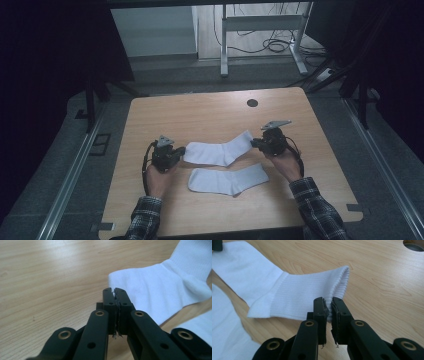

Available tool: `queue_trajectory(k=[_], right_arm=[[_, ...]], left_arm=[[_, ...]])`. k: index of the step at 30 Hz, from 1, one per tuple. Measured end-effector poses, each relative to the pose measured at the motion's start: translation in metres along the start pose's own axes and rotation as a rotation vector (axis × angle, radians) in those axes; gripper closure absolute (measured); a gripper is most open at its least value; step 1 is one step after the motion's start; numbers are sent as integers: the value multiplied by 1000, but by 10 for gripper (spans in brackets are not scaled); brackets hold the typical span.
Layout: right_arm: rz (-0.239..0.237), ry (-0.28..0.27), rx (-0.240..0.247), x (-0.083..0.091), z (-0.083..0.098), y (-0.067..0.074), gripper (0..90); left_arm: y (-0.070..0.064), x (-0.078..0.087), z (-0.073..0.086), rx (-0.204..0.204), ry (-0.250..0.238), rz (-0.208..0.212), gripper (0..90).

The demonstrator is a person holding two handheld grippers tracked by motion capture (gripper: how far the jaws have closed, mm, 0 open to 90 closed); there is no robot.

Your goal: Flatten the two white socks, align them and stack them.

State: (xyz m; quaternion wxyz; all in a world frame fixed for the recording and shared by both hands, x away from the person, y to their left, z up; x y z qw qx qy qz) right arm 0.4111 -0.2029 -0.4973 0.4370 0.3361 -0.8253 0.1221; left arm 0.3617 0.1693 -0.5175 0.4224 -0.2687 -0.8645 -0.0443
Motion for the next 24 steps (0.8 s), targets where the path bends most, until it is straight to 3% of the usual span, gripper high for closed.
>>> queue_trajectory(k=[8, 24], right_arm=[[-28, -20, -6, 22, 12, 4, 822], [-62, -16, 15, 55, 49, 23, 822]], left_arm=[[-13, 21, 0, -45, -13, 2, 883], [-45, 38, 24, -105, 15, 22, 883]])
Point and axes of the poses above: each handheld gripper's, and its own axes: x roughly backward along the jaws, z roughly out of its underside, y roughly to its left, the point moved 1 cm from there along -x, roughly forward along the jaws, and after that the axes turned 11 degrees about y, right-handed, at the moved point
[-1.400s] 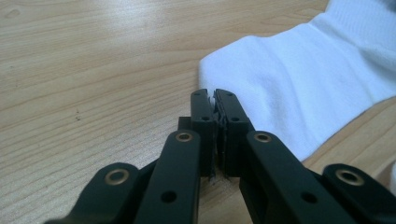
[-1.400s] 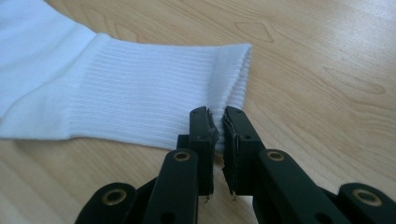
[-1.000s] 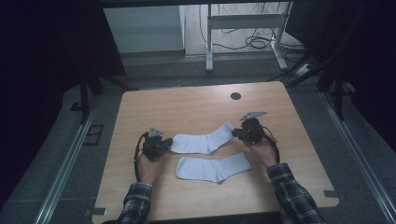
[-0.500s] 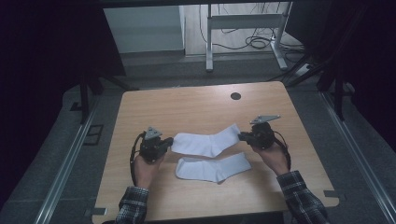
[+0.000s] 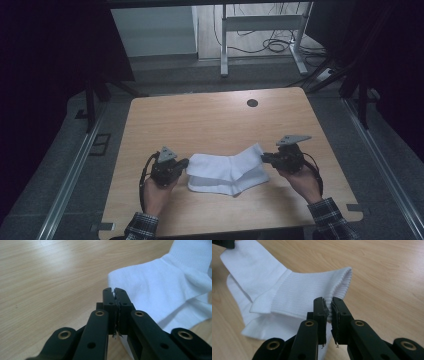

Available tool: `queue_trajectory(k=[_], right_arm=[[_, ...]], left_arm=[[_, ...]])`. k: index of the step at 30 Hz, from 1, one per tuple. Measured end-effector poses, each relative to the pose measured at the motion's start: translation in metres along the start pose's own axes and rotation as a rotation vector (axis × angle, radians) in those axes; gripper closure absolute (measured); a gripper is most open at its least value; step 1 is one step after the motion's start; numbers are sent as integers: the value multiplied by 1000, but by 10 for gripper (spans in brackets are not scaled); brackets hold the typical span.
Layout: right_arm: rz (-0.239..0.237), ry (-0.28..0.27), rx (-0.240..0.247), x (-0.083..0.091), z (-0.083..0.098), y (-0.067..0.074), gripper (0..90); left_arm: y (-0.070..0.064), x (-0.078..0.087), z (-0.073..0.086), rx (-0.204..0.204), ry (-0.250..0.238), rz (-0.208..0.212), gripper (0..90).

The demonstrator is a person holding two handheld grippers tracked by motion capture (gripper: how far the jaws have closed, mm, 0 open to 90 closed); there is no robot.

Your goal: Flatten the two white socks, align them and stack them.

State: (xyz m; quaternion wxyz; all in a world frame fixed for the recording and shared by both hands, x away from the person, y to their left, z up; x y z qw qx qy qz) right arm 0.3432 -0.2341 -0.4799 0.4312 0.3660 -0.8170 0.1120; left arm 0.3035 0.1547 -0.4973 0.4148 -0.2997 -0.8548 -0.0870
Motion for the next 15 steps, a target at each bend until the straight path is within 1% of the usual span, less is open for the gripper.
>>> queue_trajectory(k=[3, 5, 8, 9, 10, 11, 15], right_arm=[[-5, 3, 2, 3, 7, 3, 822], [-18, 22, 2, 4, 14, 7, 822], [-21, 35, 7, 3, 17, 10, 822], [-23, 44, 9, 2, 19, 12, 822], [-25, 65, 18, -1, 21, 14, 821], [-25, 65, 18, -1, 21, 14, 821], [-6, 121, 33, -12, 24, 17, 820]], left_arm=[[-5, 4, 5, -1, 1, 7, 883], [-8, 6, 8, -4, 6, 10, 883], [-12, 8, 12, -11, 13, 8, 882], [-13, 7, 14, -16, 17, 2, 882], [-15, 6, 15, -22, 24, -5, 881], [-17, 3, 16, -31, 36, -14, 881], [-22, -8, 17, -63, 71, -40, 880]])
Point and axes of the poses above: each handheld gripper's, and its own axes: x roughly backward along the jaws, z roughly out of its underside, y roughly to its left, the point moved 1 cm from there along -x, roughly forward along the jaws, and after that the axes turned 11 degrees about y, right-handed, at the moved point
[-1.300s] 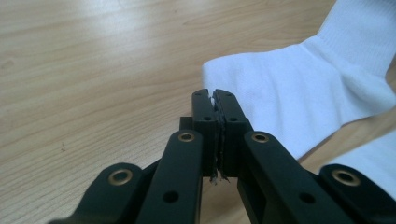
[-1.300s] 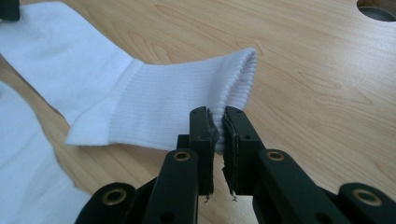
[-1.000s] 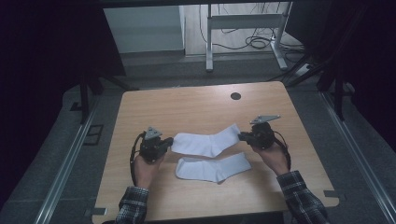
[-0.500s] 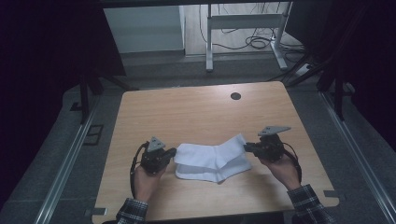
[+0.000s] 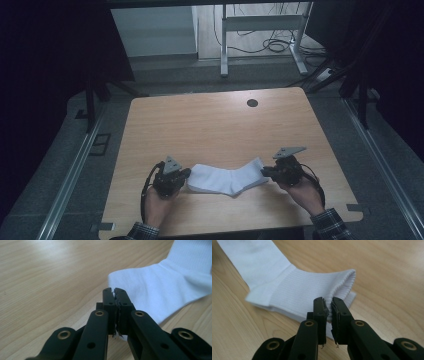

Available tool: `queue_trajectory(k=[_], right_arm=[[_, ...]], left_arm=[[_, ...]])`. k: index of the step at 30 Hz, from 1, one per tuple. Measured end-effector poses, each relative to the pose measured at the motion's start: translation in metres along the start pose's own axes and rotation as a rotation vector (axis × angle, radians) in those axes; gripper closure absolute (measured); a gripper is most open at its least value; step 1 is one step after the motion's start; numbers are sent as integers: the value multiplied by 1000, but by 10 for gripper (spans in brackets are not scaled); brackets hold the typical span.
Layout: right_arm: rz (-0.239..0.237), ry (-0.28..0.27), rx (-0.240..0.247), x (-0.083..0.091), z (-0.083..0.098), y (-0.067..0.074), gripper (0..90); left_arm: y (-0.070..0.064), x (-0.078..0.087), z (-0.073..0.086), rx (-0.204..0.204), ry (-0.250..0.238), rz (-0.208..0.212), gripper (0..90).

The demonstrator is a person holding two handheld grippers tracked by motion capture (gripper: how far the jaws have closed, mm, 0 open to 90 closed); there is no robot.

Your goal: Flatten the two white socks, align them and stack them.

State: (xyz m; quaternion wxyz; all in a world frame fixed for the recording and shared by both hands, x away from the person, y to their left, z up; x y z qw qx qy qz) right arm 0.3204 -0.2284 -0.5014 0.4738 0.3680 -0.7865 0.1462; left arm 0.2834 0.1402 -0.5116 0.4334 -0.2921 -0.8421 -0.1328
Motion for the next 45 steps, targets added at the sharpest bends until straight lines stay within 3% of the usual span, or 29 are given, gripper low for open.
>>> queue_trajectory(k=[6, 8, 11, 14, 17, 21, 25, 27, 30, 33, 36, 40, 45], right_arm=[[20, 72, 14, -8, 4, 1, 798], [40, 93, 18, -10, 5, 2, 775], [58, 83, 32, -10, 5, 2, 711], [76, 38, 18, -4, 3, 0, 672], [106, -1, 9, -2, 0, -3, 638], [124, -19, 21, -9, -2, -5, 572], [172, 33, 40, -19, 0, -7, 574], [141, 33, 9, -22, 2, -12, 567], [105, 36, -13, -24, 4, -14, 562], [54, 46, -43, -28, 5, -16, 559], [-15, 54, -58, -29, 5, -17, 683], [-24, 71, -60, -29, 3, -14, 766], [16, 73, -34, -26, 0, -9, 788]], left_arm=[[-7, -10, -1, -44, 28, -38, 873], [-7, -13, 0, -53, 34, -58, 831], [-4, -10, -1, -34, 6, -65, 694], [2, -3, -1, 10, -29, -51, 613], [7, -2, 0, 44, -34, -22, 567], [6, -11, 1, 44, 14, 6, 534], [1, -22, 2, 24, 66, -20, 510], [1, -25, 3, 22, 88, -17, 499], [0, -30, 4, 17, 108, -11, 500], [1, -32, 5, 23, 100, 25, 579], [2, -32, 7, 38, 90, 67, 660], [2, -32, 6, 40, 91, 103, 770], [-2, -32, 2, -2, 98, 39, 819]])
Point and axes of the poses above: each handheld gripper's, and its own axes: x roughly backward along the jaws, z roughly out of its underside, y roughly to its left, the point moved 1 cm from there along -x, roughly forward along the jaws, and after that the axes turned 11 degrees about y, right-handed, at the moved point
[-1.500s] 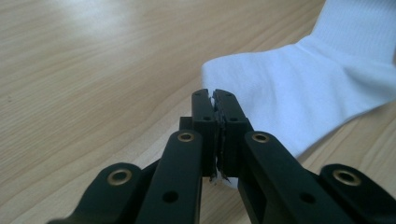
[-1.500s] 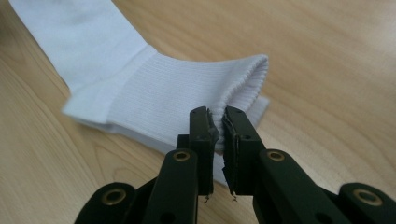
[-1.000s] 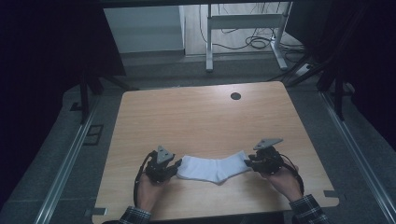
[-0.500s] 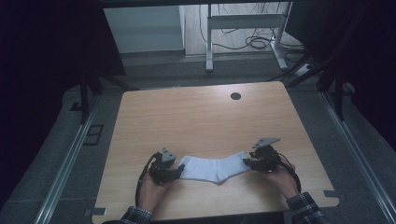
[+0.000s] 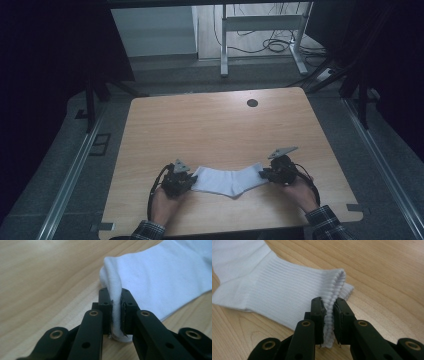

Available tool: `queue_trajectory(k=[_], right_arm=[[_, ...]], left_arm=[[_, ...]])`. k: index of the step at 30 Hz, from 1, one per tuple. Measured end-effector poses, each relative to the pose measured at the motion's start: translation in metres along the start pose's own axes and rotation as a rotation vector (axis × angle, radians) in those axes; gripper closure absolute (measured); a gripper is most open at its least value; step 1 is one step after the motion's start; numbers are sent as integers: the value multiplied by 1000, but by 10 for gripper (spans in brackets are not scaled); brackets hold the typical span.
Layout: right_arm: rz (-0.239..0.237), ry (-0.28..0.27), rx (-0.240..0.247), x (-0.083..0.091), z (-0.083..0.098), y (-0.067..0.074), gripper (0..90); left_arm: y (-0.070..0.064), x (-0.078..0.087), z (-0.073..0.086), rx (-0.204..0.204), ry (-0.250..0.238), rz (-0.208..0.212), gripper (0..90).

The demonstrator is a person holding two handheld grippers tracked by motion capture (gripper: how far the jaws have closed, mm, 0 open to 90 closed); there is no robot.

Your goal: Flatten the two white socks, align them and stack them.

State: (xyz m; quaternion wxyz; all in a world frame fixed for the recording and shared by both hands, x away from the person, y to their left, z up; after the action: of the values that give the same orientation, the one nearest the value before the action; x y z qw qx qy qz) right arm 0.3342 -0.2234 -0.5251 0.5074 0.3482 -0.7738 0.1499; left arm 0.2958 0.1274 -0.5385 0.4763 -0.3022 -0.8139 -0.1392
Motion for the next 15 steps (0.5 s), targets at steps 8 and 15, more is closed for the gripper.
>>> queue_trajectory(k=[8, 15], right_arm=[[23, -53, -8, 9, -12, -5, 788], [40, -94, -11, 13, -30, -14, 784]], left_arm=[[10, 6, -15, -8, -28, -23, 820], [26, 17, -35, -2, -74, -38, 818]])
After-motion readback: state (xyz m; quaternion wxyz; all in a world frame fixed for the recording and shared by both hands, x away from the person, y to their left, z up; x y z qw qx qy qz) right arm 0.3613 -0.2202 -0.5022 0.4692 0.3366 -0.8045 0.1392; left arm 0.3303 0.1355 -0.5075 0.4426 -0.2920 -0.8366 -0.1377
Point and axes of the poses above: each handheld gripper's, and its own axes: x roughly backward along the jaws, z roughly out of its underside, y roughly to its left, the point moved 1 cm from there along -x, roughly forward along the jaws, and after that the axes turned 11 degrees about y, right-handed, at the moved point
